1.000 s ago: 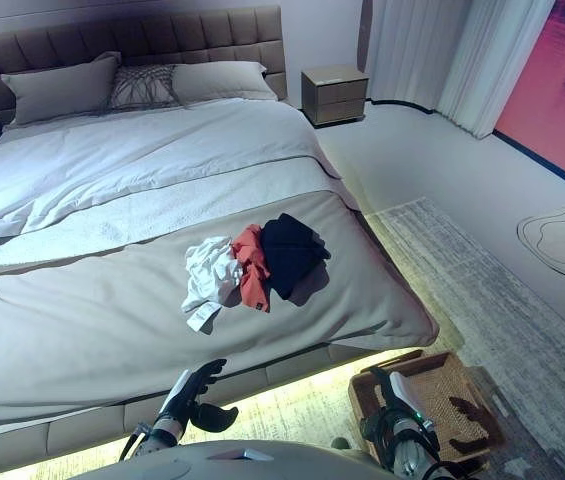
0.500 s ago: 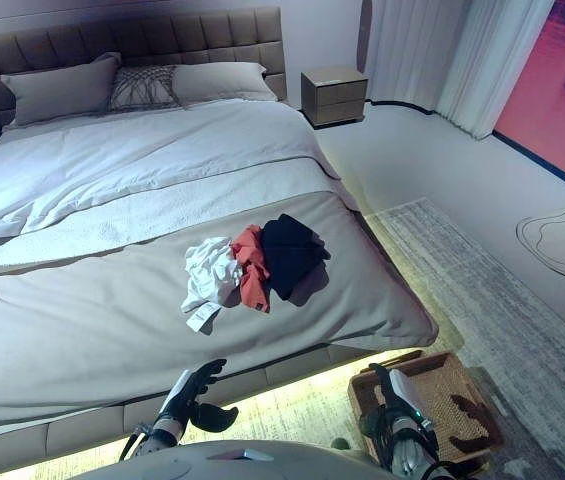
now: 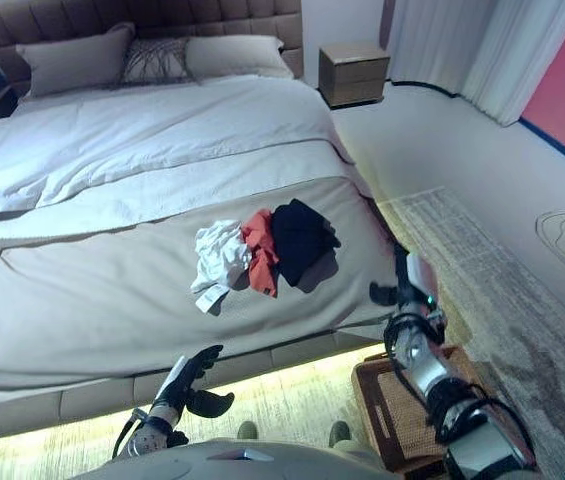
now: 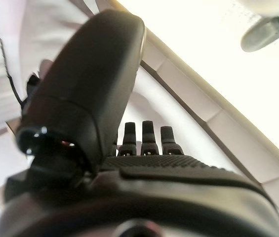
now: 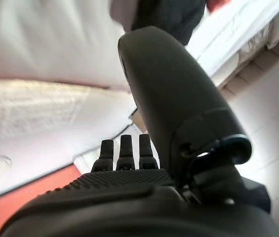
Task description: Pick up the clothes from the bed and place them into the basket
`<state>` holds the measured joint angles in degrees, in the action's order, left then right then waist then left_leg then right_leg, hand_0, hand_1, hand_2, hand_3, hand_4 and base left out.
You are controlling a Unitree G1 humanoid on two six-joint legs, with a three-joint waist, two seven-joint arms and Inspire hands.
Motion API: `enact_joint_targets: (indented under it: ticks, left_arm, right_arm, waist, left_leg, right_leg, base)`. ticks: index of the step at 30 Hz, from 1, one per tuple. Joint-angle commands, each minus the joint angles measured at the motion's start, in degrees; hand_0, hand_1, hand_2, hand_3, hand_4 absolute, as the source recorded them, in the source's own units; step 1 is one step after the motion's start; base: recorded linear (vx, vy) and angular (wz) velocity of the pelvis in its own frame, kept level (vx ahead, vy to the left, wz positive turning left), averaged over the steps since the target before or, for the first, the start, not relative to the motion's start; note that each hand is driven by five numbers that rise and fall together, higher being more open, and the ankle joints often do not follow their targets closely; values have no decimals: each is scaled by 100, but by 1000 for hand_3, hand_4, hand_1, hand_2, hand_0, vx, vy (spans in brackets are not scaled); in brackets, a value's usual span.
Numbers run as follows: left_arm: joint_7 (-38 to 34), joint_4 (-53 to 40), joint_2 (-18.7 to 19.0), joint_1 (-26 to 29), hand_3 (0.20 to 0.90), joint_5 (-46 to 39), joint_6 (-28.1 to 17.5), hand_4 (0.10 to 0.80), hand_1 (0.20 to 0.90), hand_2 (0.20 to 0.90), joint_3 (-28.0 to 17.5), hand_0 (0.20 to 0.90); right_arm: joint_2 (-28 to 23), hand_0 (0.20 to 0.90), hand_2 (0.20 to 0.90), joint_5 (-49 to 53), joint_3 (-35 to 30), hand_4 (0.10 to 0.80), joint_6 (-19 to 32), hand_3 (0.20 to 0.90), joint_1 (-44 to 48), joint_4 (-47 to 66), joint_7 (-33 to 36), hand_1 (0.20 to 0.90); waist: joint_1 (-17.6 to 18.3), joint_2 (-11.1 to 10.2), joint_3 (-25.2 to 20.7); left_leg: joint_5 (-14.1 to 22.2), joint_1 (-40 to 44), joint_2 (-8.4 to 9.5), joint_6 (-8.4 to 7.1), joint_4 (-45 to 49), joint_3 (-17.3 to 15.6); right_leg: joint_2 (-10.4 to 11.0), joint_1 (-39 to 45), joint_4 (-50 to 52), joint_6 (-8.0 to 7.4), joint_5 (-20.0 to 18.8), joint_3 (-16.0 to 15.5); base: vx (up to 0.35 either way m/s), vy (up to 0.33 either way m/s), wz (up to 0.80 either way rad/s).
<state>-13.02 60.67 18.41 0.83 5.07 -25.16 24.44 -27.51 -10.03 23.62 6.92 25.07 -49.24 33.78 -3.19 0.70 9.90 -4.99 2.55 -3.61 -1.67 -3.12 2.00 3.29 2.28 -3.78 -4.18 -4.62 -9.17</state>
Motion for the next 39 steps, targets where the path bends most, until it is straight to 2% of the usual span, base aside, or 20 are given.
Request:
enact_joint_targets:
  ticks: [1, 7, 13, 18, 19, 20, 25, 29, 34, 35, 36, 39]
  left_arm:
    - [-74, -538, 266, 816, 900, -206, -400, 800, 900, 900, 264, 900]
    - [-247, -1449, 391, 938, 900, -277, -536, 800, 900, 900, 612, 900]
    - [-296, -2354, 804, 865, 900, -506, -756, 800, 900, 900, 742, 900]
    - [-335, -3085, 1196, 750, 900, -808, -1010, 800, 900, 900, 768, 900]
    - [-355, -3202, 1249, 757, 900, -905, -1110, 800, 900, 900, 752, 900]
    - [-355, -3351, 1306, 782, 900, -1000, -1152, 800, 900, 900, 716, 900]
    - [-341, -4141, 1568, 798, 900, -1310, -1232, 800, 900, 900, 512, 900]
    - [-404, -4583, 1743, 730, 900, -1407, -1131, 800, 900, 900, 353, 900]
    - [-226, -4814, 1839, 644, 900, -1866, -1075, 800, 900, 900, 170, 900]
    - [-213, -4826, 1849, 598, 900, -1877, -1103, 800, 900, 900, 141, 900]
    - [-185, -4878, 1865, 555, 900, -1872, -1079, 800, 900, 900, 93, 900]
    - [-66, -4931, 1906, 433, 900, -2011, -1134, 800, 900, 900, 5, 900]
  right_arm:
    - [-337, 900, 900, 228, 142, 800, -93, 900, 1675, 35, 488, 900]
    - [-821, 900, 900, 372, 427, 800, -352, 900, 2952, -610, 322, 900]
    - [-1168, 900, 900, 491, 707, 800, -627, 900, 3766, -1024, 260, 900]
    - [-1438, 900, 900, 569, 865, 800, -820, 900, 4319, -1122, 164, 900]
    - [-1457, 900, 900, 582, 929, 800, -886, 900, 4487, -1162, 115, 900]
    - [-1499, 900, 900, 609, 1000, 800, -963, 900, 4634, -1183, 64, 900]
    - [-1715, 900, 900, 1055, 1217, 800, -1101, 900, 5191, -1483, -278, 900]
    - [-1838, 900, 900, 1308, 1341, 800, -1131, 900, 5452, -1527, -513, 900]
    - [-1923, 900, 900, 1855, 1305, 800, -885, 900, 5717, -1626, -762, 900]
    - [-1941, 498, 498, 2097, 1243, 331, -772, 431, 5736, -1584, -829, 498]
    - [-1962, 300, 300, 2284, 1126, 100, -667, 200, 5711, -1523, -864, 300]
    - [-2015, 300, 300, 2474, 989, 100, -478, 200, 5744, -1443, -945, 300]
  waist:
    - [-284, -87, 541]
    - [-551, 101, 1181]
    - [-849, 291, 1582]
    - [-1004, 434, 1844]
    - [-1044, 459, 1915]
    - [-1073, 498, 1961]
    - [-1204, 675, 1989]
    - [-1239, 760, 1989]
    - [-1270, 867, 1989]
    - [-1271, 868, 1989]
    - [-1270, 863, 1989]
    - [-1277, 852, 1989]
  left_leg:
    - [806, -425, 438, 271, 985, 285]
    - [884, -1737, 679, 176, 2136, 397]
    - [1026, -2844, 910, 243, 3120, 476]
    - [1196, -3605, 1058, 302, 3865, 441]
    - [1376, -3684, 1091, 304, 4068, 426]
    - [1389, -3802, 1116, 310, 4173, 429]
    - [1524, -4472, 1190, 413, 4754, 393]
    - [1714, -4955, 1246, 435, 5344, 280]
    - [1900, -5376, 1240, 435, 5909, 139]
    - [1944, -5431, 1230, 441, 6013, 129]
    - [1970, -5431, 1232, 433, 6065, 137]
    - [2010, -5385, 1211, 416, 6120, 138]
  right_leg:
    - [120, -424, 1638, 333, 982, 104]
    - [248, -1427, 2620, 524, 1276, -86]
    - [385, -2515, 3866, 647, 1631, -249]
    - [555, -3285, 4732, 691, 1827, -353]
    - [559, -3371, 4928, 653, 1981, -315]
    - [568, -3495, 5038, 657, 2000, -314]
    - [650, -4244, 5651, 683, 2131, -295]
    - [698, -4730, 6192, 730, 2288, -306]
    - [775, -5157, 6713, 749, 2433, -319]
    - [794, -5212, 6795, 758, 2463, -327]
    - [788, -5213, 6826, 753, 2476, -328]
    - [794, -5159, 6841, 756, 2490, -335]
  base:
    - [-163, 12, 26]
    - [-134, 69, 25]
    - [-83, 46, 24]
    - [-52, 32, 23]
    - [13, 5, 12]
    - [19, 0, 5]
    - [-39, -13, 13]
    - [-19, -1, 14]
    - [-10, -8, 2]
    - [-17, -32, 6]
    - [-5, -30, 8]
    - [12, -18, 10]
